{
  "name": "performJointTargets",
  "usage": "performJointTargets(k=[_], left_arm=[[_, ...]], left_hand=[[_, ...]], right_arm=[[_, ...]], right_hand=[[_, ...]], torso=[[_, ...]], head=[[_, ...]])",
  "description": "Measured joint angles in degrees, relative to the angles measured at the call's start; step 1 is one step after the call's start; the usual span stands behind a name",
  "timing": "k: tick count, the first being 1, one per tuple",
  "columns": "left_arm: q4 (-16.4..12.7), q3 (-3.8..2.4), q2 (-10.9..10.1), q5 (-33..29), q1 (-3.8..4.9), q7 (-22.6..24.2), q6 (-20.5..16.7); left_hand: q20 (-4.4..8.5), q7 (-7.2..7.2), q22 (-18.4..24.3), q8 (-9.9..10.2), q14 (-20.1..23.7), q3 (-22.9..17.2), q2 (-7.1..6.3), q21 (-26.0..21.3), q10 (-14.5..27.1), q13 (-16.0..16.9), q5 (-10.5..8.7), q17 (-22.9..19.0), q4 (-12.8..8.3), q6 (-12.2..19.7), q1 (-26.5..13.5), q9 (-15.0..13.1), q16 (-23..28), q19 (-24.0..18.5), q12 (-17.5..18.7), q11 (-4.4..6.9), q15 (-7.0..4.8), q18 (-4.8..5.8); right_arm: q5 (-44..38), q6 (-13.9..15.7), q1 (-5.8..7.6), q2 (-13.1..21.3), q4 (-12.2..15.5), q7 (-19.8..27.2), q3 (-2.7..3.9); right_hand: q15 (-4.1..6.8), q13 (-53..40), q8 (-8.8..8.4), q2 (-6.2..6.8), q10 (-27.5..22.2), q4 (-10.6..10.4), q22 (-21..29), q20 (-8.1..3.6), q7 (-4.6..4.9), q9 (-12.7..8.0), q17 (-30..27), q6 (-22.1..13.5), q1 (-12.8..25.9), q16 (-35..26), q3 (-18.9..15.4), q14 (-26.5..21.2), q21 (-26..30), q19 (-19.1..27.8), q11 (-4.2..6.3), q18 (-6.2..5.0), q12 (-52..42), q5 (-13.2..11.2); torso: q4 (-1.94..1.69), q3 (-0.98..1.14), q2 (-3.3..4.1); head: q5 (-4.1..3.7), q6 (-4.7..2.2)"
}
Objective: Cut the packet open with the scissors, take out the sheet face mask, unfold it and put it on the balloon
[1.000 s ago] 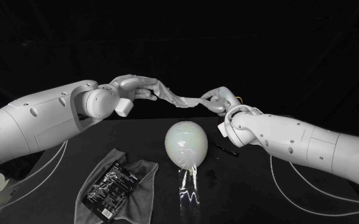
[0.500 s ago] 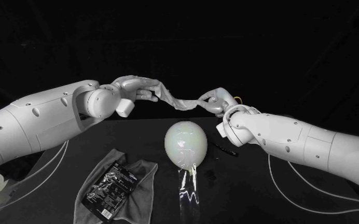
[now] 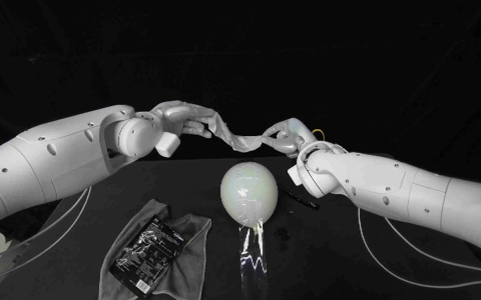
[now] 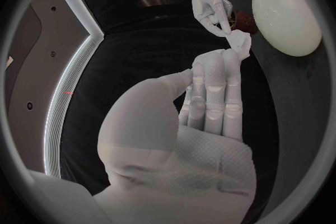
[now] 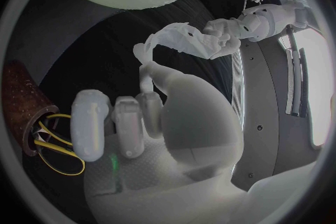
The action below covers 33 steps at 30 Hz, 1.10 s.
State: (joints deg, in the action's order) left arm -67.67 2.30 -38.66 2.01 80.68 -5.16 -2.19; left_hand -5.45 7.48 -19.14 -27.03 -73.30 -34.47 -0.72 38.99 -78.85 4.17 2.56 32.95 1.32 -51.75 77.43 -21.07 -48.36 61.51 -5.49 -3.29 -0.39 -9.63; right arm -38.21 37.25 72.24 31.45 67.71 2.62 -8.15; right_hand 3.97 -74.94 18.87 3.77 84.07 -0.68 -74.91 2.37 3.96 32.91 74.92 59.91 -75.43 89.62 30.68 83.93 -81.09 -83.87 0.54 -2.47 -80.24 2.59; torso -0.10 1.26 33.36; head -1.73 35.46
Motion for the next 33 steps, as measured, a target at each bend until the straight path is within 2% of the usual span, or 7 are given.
performJointTargets(k=[8, 18, 21, 22, 26, 28, 33], left_arm=[[0.3, 0.06, 0.0, 2.5, 0.05, -0.8, -0.4], [0.1, 0.53, 0.0, 5.6, 0.05, -0.6, -1.6], [0.0, 0.81, 0.0, 6.6, 0.05, 0.1, -2.3], [0.0, 0.9, 0.0, 6.9, 0.04, 0.4, -2.5], [0.2, 1.25, 0.1, 7.9, -0.08, 1.7, -3.4], [0.4, 1.4, 0.3, 8.4, -0.23, 2.4, -3.9], [1.7, 1.74, 1.1, 9.8, -0.73, 3.7, -4.7]], left_hand=[[0.0, 0.0, -0.1, 0.0, 0.0, -0.2, -0.01, 0.2, 0.0, 0.0, -0.05, 0.0, 0.2, 0.0, 0.0, 0.0, 0.0, 0.0, 0.0, 0.0, 0.01, 0.33], [0.33, 0.2, -0.6, 0.0, 1.3, -0.8, -0.23, 0.7, 0.6, 0.0, -0.15, 0.0, 0.0, 0.4, -0.2, 0.0, 0.0, -1.1, 0.5, -0.61, 0.18, 0.43], [0.3, 0.52, -1.0, 0.1, 1.7, -1.2, -0.93, 1.4, 1.6, 0.0, -0.15, -0.1, -0.4, 0.7, 0.3, 0.0, 0.0, -1.6, 0.8, -0.67, 0.4, 0.47], [0.4, 0.72, -1.2, 0.5, 1.7, -1.4, -1.22, 1.7, 2.1, -0.1, -0.01, -0.1, -0.7, 0.9, 0.6, -2.0, -0.3, -1.7, 1.1, -0.82, 0.41, 0.76], [0.32, 0.9, -1.8, 0.7, 1.9, -1.0, -1.56, 2.7, 2.7, -0.1, 0.1, -0.1, -1.8, 1.2, 1.0, -2.2, -0.5, -2.1, 1.2, -1.25, 0.62, 0.37], [0.23, 1.35, -2.6, 1.2, 2.5, -0.7, -2.03, 3.7, 3.8, -0.2, 0.11, -0.1, -2.8, 1.5, 1.5, -4.2, -0.7, -3.1, 1.6, -1.53, 0.81, 0.29], [-0.32, 2.8, -5.4, 3.4, 6.7, 1.7, -2.72, 6.9, 7.5, -0.2, 0.33, -0.9, -5.1, 1.9, 2.7, -4.8, -0.2, -8.9, 1.5, -2.77, 2.09, 0.24]], right_arm=[[2.2, 2.5, 0.4, 0.7, 1.8, 2.1, 0.11], [3.8, 3.6, 2.62, 0.3, 1.6, 3.3, 0.27], [3.9, 3.4, 3.7, -0.3, 0.8, 3.3, 0.35], [3.9, 3.2, 4.03, -0.5, 0.5, 3.3, 0.35], [3.6, 1.8, 5.72, -1.6, -1.4, 2.9, 0.35], [3.3, 0.8, 6.52, -2.2, -2.2, 2.6, 0.4], [2.4, -1.3, 7.92, -3.1, -3.6, 1.9, 0.39]], right_hand=[[-0.01, 0.0, 0.0, -0.07, 0.0, 0.0, 0.0, 0.0, -0.02, 0.0, 0.0, 0.0, -0.1, 0.1, 0.0, 0.0, -0.4, 0.0, 0.0, 0.0, -1.1, 0.1], [-0.09, 0.0, 0.0, -0.06, -0.1, 0.2, 0.0, 0.1, -0.03, 0.0, 0.0, 0.0, -0.1, 0.1, 0.2, -0.1, -0.7, 0.1, -0.09, 0.0, -1.8, 0.1], [-0.1, 0.0, 0.0, -0.06, -0.1, 0.2, 0.0, 0.1, -0.03, 0.0, 0.0, 0.0, -0.1, 0.0, 0.2, -0.1, -0.7, 0.1, -0.09, 0.0, -2.0, 0.0], [-0.1, 0.0, 0.0, -0.06, -0.1, 0.2, 0.0, 0.1, -0.03, 0.0, 0.0, 0.0, -0.1, 0.0, 0.2, -0.1, -0.7, 0.1, -0.09, 0.0, -2.0, 0.0], [-0.1, 0.0, 0.0, -0.06, -0.1, 0.3, 0.0, 0.1, -0.04, 0.0, 0.0, 0.0, -0.1, 0.1, 0.3, -0.1, -0.7, 0.1, -0.09, 0.0, -2.0, 0.0], [-0.1, 0.0, 0.0, -0.06, -0.1, 0.3, 0.0, 0.1, -0.04, 0.0, 0.0, 0.0, -0.1, 0.2, 0.3, -0.1, -0.7, 0.1, -0.09, 0.0, -2.0, 0.0], [-0.1, 0.0, 0.01, -0.06, -0.1, 0.4, 0.0, 0.1, -0.04, 0.0, 0.0, 0.0, -0.1, 0.2, 0.4, -0.1, -0.7, 0.1, -0.09, 0.01, -2.0, -0.1]], torso=[[0.02, 0.0, -0.02], [0.02, -0.11, -0.07], [-0.01, -0.11, -0.07], [-0.02, -0.11, -0.06], [-0.04, -0.1, -0.03], [-0.06, -0.14, -0.01], [-0.06, -0.18, -0.01]], head=[[0.03, -0.04], [-0.02, -0.42], [-0.02, -0.67], [-0.02, -0.76], [0.0, -1.1], [-0.01, -1.24], [-0.03, -1.52]])
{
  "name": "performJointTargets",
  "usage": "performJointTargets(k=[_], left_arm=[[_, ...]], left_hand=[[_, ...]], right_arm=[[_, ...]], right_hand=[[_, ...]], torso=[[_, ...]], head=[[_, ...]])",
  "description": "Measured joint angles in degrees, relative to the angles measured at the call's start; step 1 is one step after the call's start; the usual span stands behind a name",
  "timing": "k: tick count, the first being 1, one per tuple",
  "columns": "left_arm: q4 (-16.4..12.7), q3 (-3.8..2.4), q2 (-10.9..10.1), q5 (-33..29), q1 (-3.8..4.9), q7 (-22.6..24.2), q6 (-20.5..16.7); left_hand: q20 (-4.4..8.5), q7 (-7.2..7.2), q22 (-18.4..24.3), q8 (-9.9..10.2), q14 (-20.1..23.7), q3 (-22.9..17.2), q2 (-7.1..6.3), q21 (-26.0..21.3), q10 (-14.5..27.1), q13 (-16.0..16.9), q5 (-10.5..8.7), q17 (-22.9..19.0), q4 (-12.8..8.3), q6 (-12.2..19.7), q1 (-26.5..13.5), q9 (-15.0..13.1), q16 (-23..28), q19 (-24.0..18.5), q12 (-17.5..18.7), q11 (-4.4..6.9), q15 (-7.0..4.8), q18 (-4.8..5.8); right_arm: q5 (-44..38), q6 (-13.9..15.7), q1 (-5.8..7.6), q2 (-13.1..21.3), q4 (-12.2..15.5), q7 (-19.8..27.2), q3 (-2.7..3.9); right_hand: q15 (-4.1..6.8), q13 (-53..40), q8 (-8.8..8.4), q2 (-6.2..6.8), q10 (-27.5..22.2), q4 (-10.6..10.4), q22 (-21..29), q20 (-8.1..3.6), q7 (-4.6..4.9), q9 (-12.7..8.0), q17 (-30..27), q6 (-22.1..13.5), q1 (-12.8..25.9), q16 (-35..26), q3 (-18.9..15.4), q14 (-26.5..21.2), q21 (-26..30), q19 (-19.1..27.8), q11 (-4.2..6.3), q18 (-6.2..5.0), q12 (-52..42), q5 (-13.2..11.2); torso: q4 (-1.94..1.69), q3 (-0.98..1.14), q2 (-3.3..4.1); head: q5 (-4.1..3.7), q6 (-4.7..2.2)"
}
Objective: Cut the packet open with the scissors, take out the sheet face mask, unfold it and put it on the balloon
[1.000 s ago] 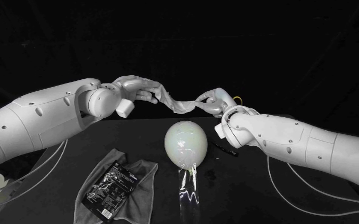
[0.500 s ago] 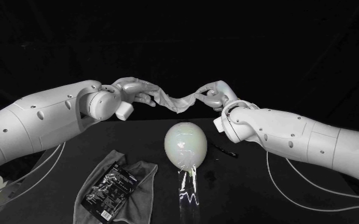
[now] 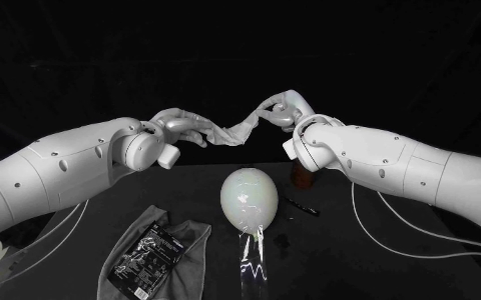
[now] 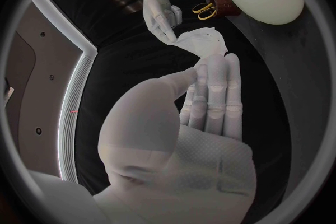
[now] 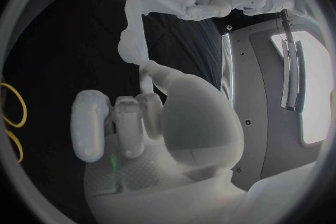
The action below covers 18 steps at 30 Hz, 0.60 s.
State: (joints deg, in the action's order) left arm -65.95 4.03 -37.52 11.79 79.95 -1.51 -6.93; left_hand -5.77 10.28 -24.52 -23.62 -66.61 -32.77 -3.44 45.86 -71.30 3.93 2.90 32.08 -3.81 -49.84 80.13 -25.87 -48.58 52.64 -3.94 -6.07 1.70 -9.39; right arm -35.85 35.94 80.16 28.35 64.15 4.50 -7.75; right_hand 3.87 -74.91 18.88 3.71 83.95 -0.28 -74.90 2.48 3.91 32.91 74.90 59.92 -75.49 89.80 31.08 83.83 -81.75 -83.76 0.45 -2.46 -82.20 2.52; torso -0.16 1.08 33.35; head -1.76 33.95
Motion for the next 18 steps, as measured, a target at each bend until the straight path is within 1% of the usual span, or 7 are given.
performJointTargets(k=[3, 7, 11, 14, 15, 16, 18], left_arm=[[1.2, 0.16, 0.5, 1.1, -0.36, 0.5, -0.4], [3.3, 0.33, 1.3, 3.6, -0.84, 0.8, -0.8], [4.8, 0.43, 1.9, 6.2, -1.12, 0.6, -1.1], [5.5, 0.48, 2.1, 8.2, -1.28, 0.1, -1.1], [5.7, 0.51, 2.3, 9.1, -1.33, -0.2, -1.1], [5.9, 0.52, 2.3, 9.8, -1.38, -0.5, -1.1], [6.3, 0.57, 2.5, 11.5, -1.54, -1.1, -1.1]], left_hand=[[-0.31, 0.4, -1.1, 1.2, 2.1, 1.3, -0.17, 1.0, 1.4, -0.1, 0.24, -0.7, -0.5, -0.2, -0.2, 1.4, 0.9, -3.1, 0.0, -0.6, 0.59, -0.01], [-0.81, 0.96, -1.5, 2.4, 3.8, 2.5, -2.16, 1.2, 2.4, -0.1, 0.06, -1.4, -0.6, 0.3, -1.3, 2.5, 1.6, -5.4, 0.0, -1.23, 1.21, -0.02], [-2.04, 1.24, -0.3, 3.4, 6.5, 3.5, -5.01, -1.1, 3.8, -0.2, 0.06, -2.1, -0.4, 0.6, -3.1, 3.5, 2.2, -8.0, 0.0, -1.76, 1.98, 1.03], [-2.63, 1.55, 0.5, 3.8, 7.1, 4.7, -6.68, -2.3, 4.2, -0.2, 0.06, -2.1, 0.0, 0.9, -4.7, 3.9, 2.0, -8.6, 0.0, -1.91, 2.45, 1.03], [-2.85, 1.55, 0.9, 3.8, 7.4, 6.1, -8.69, -2.9, 4.3, -0.1, 0.06, -2.0, 0.1, 0.9, -5.8, 3.9, 1.7, -8.8, 0.0, -1.83, 2.74, 1.03], [-3.04, 1.55, 1.3, 3.8, 7.9, 7.0, -9.83, -3.5, 4.4, -0.1, 0.06, -1.9, 0.2, 0.9, -6.5, 3.9, 1.5, -9.0, 0.0, -1.99, 2.8, 1.03], [-3.56, 1.84, 2.2, 3.9, 9.5, 8.3, -10.42, -5.1, 5.1, -0.1, 0.06, -1.6, 0.4, 1.2, -6.9, 3.9, 1.4, -9.6, 0.0, -2.23, 3.0, 1.03]], right_arm=[[-0.5, -1.0, 0.57, -0.5, -0.5, -0.4, 0.0], [-1.3, -2.0, 1.19, -1.4, -1.4, -1.1, 0.0], [-1.8, -2.4, 1.55, -2.2, -2.4, -1.6, 0.08], [-2.0, -2.5, 1.79, -2.8, -3.2, -1.9, 0.18], [-2.0, -2.5, 1.89, -3.0, -3.6, -2.0, 0.23], [-2.0, -2.5, 1.95, -3.2, -3.8, -2.0, 0.26], [-2.1, -2.5, 2.07, -3.4, -4.2, -2.2, 0.32]], right_hand=[[0.0, 0.0, 0.0, 0.0, 0.0, 0.7, 0.0, 0.0, 0.0, 0.0, 0.0, 0.0, 0.0, 0.0, 0.7, 0.0, 0.0, 0.0, 0.0, 0.0, 0.0, -0.1], [0.0, 0.0, 0.38, 0.0, 0.0, 1.1, 0.0, 0.01, -0.01, 0.0, 0.0, 0.0, 0.0, 0.0, 1.1, 0.0, 0.0, 0.0, 0.0, -0.01, 0.0, -0.1], [-0.01, 0.0, 0.66, 0.0, 0.0, 1.3, 0.0, 0.1, 0.0, 0.0, 0.0, 0.0, 0.0, 0.0, 1.3, 0.0, 0.0, 0.1, 0.01, 0.0, 0.0, -0.1], [-0.01, 0.0, 0.67, 0.0, 0.0, 1.3, 0.0, 0.1, 0.05, 0.0, 0.0, 0.2, 0.0, 0.0, 1.3, 0.0, 0.0, 0.1, 0.01, 0.0, 0.0, 0.0], [-0.01, 0.0, 0.66, 0.0, 0.0, 1.3, 0.0, 0.1, 0.01, 0.0, 0.0, 0.2, 0.0, 0.0, 1.3, 0.0, 0.0, 0.1, 0.01, 0.0, 0.0, 0.1], [-0.01, 0.0, 0.66, 0.01, 0.0, 1.3, 0.0, 0.1, 0.0, 0.0, 0.0, 0.2, 0.0, 0.0, 1.3, 0.0, 0.0, 0.1, 0.01, 0.0, 0.0, 0.1], [-0.01, 0.0, 0.67, 0.01, 0.0, 1.4, 0.0, 0.1, -0.02, 0.0, 0.0, 0.3, 0.0, -0.1, 1.3, 0.0, 0.1, 0.1, 0.01, 0.0, 0.0, 0.1]], torso=[[0.0, -0.02, 0.0], [0.04, -0.02, -0.01], [0.08, 0.03, -0.01], [0.08, 0.04, -0.01], [0.09, 0.05, -0.01], [0.09, 0.06, -0.01], [0.09, 0.07, -0.01]], head=[[0.05, -0.16], [0.16, -0.37], [0.28, -0.54], [0.29, -0.62], [0.3, -0.64], [0.3, -0.66], [0.3, -0.71]])
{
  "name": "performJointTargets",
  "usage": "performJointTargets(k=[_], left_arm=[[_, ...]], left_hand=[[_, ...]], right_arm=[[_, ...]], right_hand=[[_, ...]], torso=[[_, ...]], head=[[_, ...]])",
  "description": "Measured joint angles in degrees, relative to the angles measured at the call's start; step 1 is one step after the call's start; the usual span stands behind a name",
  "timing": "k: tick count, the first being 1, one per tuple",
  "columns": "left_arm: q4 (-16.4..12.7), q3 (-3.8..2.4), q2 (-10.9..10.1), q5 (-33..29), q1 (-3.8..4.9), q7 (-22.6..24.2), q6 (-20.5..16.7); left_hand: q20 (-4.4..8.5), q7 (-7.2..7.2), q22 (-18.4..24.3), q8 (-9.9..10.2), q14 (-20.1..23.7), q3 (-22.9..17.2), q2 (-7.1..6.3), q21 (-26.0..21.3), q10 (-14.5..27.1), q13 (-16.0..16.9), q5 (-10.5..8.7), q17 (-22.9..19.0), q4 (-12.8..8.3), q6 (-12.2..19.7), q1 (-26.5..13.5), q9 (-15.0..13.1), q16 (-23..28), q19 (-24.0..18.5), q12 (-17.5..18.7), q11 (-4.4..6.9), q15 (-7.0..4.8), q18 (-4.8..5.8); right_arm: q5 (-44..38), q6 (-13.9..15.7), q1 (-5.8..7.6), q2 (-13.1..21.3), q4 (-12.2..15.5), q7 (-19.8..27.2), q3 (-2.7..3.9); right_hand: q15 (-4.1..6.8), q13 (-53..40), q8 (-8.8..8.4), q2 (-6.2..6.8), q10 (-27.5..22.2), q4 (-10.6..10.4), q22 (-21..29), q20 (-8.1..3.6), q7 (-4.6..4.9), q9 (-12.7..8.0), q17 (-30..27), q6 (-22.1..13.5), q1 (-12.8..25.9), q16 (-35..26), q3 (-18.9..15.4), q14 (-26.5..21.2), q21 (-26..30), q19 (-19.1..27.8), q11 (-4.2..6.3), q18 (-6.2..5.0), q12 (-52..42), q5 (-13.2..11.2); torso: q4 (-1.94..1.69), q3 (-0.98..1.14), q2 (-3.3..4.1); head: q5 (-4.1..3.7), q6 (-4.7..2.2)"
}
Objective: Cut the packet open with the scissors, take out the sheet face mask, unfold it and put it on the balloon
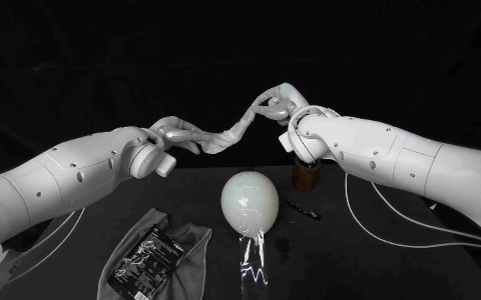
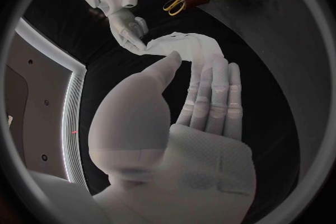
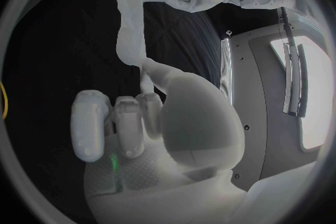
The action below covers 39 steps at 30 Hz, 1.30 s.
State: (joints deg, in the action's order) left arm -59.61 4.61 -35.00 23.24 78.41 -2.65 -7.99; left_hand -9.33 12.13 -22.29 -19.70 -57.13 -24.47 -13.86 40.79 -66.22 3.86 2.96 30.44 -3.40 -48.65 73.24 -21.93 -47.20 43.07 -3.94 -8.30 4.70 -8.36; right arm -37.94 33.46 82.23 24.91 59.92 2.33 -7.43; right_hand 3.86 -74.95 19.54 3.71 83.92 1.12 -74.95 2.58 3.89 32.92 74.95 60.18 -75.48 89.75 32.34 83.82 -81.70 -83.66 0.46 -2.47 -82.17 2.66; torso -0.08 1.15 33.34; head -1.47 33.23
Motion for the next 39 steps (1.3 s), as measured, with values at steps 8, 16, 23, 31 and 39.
performJointTargets(k=[8, 16, 23, 31, 39], left_arm=[[1.6, 0.27, 0.9, 4.2, -0.63, -2.6, 0.5], [3.4, 0.48, 1.9, 6.0, -1.13, -4.3, 1.1], [5.3, 0.54, 2.4, 7.0, -1.57, -4.6, 1.3], [4.5, 0.54, 2.2, 7.2, -1.79, -1.0, 0.2], [-2.6, 0.17, 0.8, 1.5, -2.08, 15.1, -2.8]], left_hand=[[-1.76, -0.04, 3.1, 0.6, 4.7, 2.2, 0.96, -4.7, 2.3, 0.0, -0.3, -0.1, 0.7, 1.5, 1.0, 0.4, 0.5, -0.9, 0.0, -0.71, 1.05, -0.01], [-2.98, -0.65, 4.5, 1.6, 3.5, 6.1, 1.5, -6.1, 5.2, 0.0, -0.3, -0.1, 2.6, 4.2, 0.8, 1.4, -2.8, 1.6, 0.0, -1.13, 1.12, 0.0], [-4.21, -0.86, 6.4, 1.6, 3.5, 15.3, 4.1, -8.5, 9.3, 0.1, -0.3, 0.1, 5.0, 5.8, 3.8, 2.1, -8.5, 2.4, -1.2, -1.52, 1.44, -1.42], [-6.84, -0.8, 10.1, -0.1, 14.7, 18.9, 7.14, -15.7, 11.2, 0.2, -0.14, -3.9, 6.3, 5.0, 9.2, 2.4, -4.0, -5.7, -3.2, -2.17, 3.1, -0.25], [-7.22, -0.25, 12.8, 0.1, 15.5, 10.2, 9.79, -19.1, 6.4, -0.2, -0.12, -12.2, 3.9, 0.6, 15.5, 4.7, 8.2, -5.1, -5.3, -1.0, 2.92, 0.34]], right_arm=[[0.0, 0.2, 0.25, -0.9, -0.6, -0.3, 0.18], [0.0, 0.6, 0.86, -1.3, -0.6, -0.6, 0.3], [0.0, 0.8, 1.3, -1.3, 0.3, -1.2, 0.34], [-0.3, 1.1, 1.42, -1.3, 0.8, -2.2, 0.34], [-0.8, 1.1, 1.46, -1.5, 0.5, -3.3, 0.35]], right_hand=[[0.0, 0.0, 0.0, 0.0, -0.1, 0.0, 0.0, 0.01, -0.06, 0.0, 0.0, 0.1, 0.0, 0.0, 0.0, 0.0, 0.0, 0.0, -0.08, 0.0, 0.0, 0.0], [-0.01, 0.0, 0.19, 0.01, -0.1, 0.0, 0.1, 0.01, -0.07, 0.0, 0.0, 0.1, 0.0, 0.1, 0.0, 0.0, 0.0, 0.0, -0.09, 0.0, 0.1, 0.0], [-0.09, 0.0, 0.22, 0.17, -0.1, 0.0, 0.0, -0.12, -0.06, 0.0, 0.0, 0.0, 0.2, 0.0, 0.0, -0.1, -0.8, -0.1, -0.09, 0.0, 0.1, 0.0], [-0.09, 0.0, 0.21, 0.17, -0.1, 0.0, 0.0, -0.13, -0.04, 0.0, 0.0, 0.0, 0.2, 0.0, 0.0, -0.1, -0.8, -0.1, -0.09, 0.0, 0.2, 0.0], [-0.1, 0.0, 0.18, 0.39, -0.1, 0.2, 0.0, -0.12, -0.06, 0.1, 0.0, -0.2, 0.4, -0.1, 0.2, -0.1, -0.8, -0.1, -0.09, 0.01, 0.4, 0.0]], torso=[[0.07, 0.01, -0.03], [0.07, 0.02, -0.01], [0.11, 0.02, -0.01], [0.03, 0.04, -0.01], [-0.01, -0.03, 0.03]], head=[[-0.08, -0.08], [-0.24, -0.24], [-0.24, -0.2], [-0.4, -0.31], [-0.25, -0.41]])
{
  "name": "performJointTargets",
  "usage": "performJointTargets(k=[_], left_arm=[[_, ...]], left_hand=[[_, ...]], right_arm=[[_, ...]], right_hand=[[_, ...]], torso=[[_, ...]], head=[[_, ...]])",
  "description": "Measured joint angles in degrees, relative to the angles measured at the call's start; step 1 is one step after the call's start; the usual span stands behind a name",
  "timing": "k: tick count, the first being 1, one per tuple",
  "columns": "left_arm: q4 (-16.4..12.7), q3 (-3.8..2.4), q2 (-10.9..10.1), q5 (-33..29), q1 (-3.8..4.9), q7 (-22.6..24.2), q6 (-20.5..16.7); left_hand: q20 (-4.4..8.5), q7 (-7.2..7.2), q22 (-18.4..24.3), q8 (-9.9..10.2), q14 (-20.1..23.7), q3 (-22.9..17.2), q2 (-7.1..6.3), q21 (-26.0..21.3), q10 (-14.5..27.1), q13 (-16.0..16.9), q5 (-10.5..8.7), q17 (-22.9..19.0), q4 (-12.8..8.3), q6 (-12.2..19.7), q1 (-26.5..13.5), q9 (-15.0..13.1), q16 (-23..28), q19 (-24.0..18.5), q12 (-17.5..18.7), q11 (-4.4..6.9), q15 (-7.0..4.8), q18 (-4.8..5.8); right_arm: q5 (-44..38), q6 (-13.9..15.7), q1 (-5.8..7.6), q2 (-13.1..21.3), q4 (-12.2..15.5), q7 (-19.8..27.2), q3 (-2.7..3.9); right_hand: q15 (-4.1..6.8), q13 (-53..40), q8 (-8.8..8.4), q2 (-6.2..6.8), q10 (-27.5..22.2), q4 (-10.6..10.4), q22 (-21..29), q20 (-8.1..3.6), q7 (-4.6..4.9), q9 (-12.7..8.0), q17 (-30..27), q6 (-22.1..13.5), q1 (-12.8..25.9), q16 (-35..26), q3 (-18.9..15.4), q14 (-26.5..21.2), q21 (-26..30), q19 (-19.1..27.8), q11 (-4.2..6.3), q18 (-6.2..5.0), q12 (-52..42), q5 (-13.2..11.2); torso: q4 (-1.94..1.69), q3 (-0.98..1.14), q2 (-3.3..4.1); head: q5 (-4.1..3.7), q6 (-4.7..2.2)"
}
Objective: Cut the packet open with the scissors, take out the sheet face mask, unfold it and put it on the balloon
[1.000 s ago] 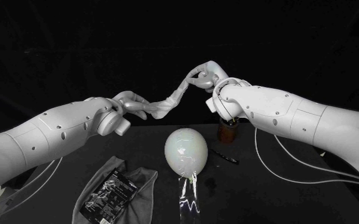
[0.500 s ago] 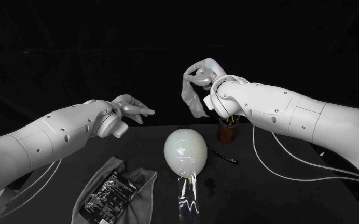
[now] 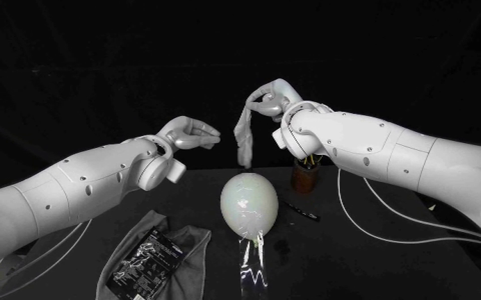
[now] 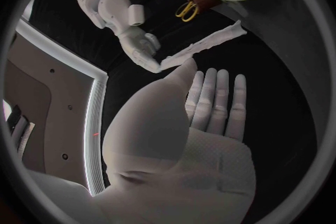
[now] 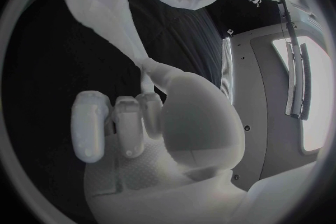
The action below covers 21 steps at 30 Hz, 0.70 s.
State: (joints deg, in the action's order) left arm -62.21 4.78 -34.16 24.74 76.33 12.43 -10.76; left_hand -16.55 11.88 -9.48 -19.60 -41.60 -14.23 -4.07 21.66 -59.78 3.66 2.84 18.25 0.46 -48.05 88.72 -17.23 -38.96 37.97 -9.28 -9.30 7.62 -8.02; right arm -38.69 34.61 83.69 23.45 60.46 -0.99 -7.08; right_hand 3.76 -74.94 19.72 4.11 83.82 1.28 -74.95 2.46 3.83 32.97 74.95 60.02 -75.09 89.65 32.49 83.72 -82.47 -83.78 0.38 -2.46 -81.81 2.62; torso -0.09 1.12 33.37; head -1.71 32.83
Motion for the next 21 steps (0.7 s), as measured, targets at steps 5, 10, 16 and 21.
performJointTargets(k=[5, 10, 16, 21], left_arm=[[-3.8, -0.13, -0.4, -5.4, -0.14, 8.9, -3.0], [-4.2, -0.18, -0.5, -10.5, -0.23, 13.7, -5.7], [-4.1, -0.19, -0.4, -14.4, -0.31, 15.4, -6.9], [-5.5, -0.2, -0.9, -15.9, -0.36, 15.8, -6.9]], left_hand=[[0.07, 0.59, 0.9, 2.1, -5.4, -8.8, -2.94, -0.7, -1.9, -0.1, 0.0, -3.8, -0.1, -1.0, -1.1, 2.0, 6.1, 2.9, 1.4, 0.08, -0.31, -1.75], [0.06, 0.72, 2.1, 2.9, -5.6, -14.3, -5.15, -2.5, -1.8, 0.0, 0.0, -5.4, 0.6, -1.1, -3.8, 3.1, 9.8, 2.9, 2.6, -0.06, 0.1, -1.75], [0.08, 0.73, 2.9, 3.2, -4.9, -16.0, -5.36, -3.6, -1.1, 0.0, 0.0, -6.0, 1.0, -1.1, -5.3, 3.4, 11.4, 2.3, 3.3, -0.68, 0.84, -1.76], [2.22, 0.12, 0.8, 2.3, -11.8, -17.0, -5.26, 1.2, -4.2, 0.2, 0.0, -4.7, 0.2, -3.7, -5.4, 3.2, 8.6, 10.2, 2.5, 0.73, -1.34, -1.75]], right_arm=[[-0.2, 0.0, 0.01, -0.7, -0.4, -0.4, 0.0], [-0.4, 0.0, 0.01, -0.7, -0.1, -0.5, 0.0], [-1.1, -0.1, 0.0, 0.3, 1.0, -0.5, -0.01], [-1.8, -0.1, 0.0, 0.6, 1.3, -0.5, -0.02]], right_hand=[[0.0, 0.0, -0.03, 0.0, 0.0, 0.0, 0.0, 0.0, 0.0, 0.0, 0.0, 0.0, 0.0, 0.2, 0.0, 0.0, 0.0, 0.0, 0.0, 0.0, 0.0, 0.0], [0.0, 0.0, -0.12, 0.02, 0.0, 0.0, 0.0, 0.01, 0.03, 0.4, 0.0, -0.1, 0.0, 0.2, 0.0, 0.0, 0.0, 0.0, 0.0, 0.0, 0.0, 0.0], [0.0, 0.0, 0.13, 0.07, 0.0, -0.2, 0.0, 0.01, -0.13, 0.4, -0.1, 0.0, 0.1, 0.1, 0.2, 0.0, 0.1, 0.0, 0.0, 0.0, 0.0, -0.1], [0.0, 0.0, 0.14, 0.07, 0.0, -0.2, 0.0, 0.02, 0.03, 0.4, 0.0, 0.2, 0.1, 0.1, 0.2, 0.0, 0.1, 0.0, 0.0, 0.0, 0.1, -0.1]], torso=[[0.0, 0.03, -0.02], [-0.01, 0.07, -0.05], [0.08, 0.06, -0.05], [0.08, 0.07, -0.02]], head=[[0.13, -0.12], [0.0, -0.39], [-0.09, -0.44], [-0.04, -0.44]])
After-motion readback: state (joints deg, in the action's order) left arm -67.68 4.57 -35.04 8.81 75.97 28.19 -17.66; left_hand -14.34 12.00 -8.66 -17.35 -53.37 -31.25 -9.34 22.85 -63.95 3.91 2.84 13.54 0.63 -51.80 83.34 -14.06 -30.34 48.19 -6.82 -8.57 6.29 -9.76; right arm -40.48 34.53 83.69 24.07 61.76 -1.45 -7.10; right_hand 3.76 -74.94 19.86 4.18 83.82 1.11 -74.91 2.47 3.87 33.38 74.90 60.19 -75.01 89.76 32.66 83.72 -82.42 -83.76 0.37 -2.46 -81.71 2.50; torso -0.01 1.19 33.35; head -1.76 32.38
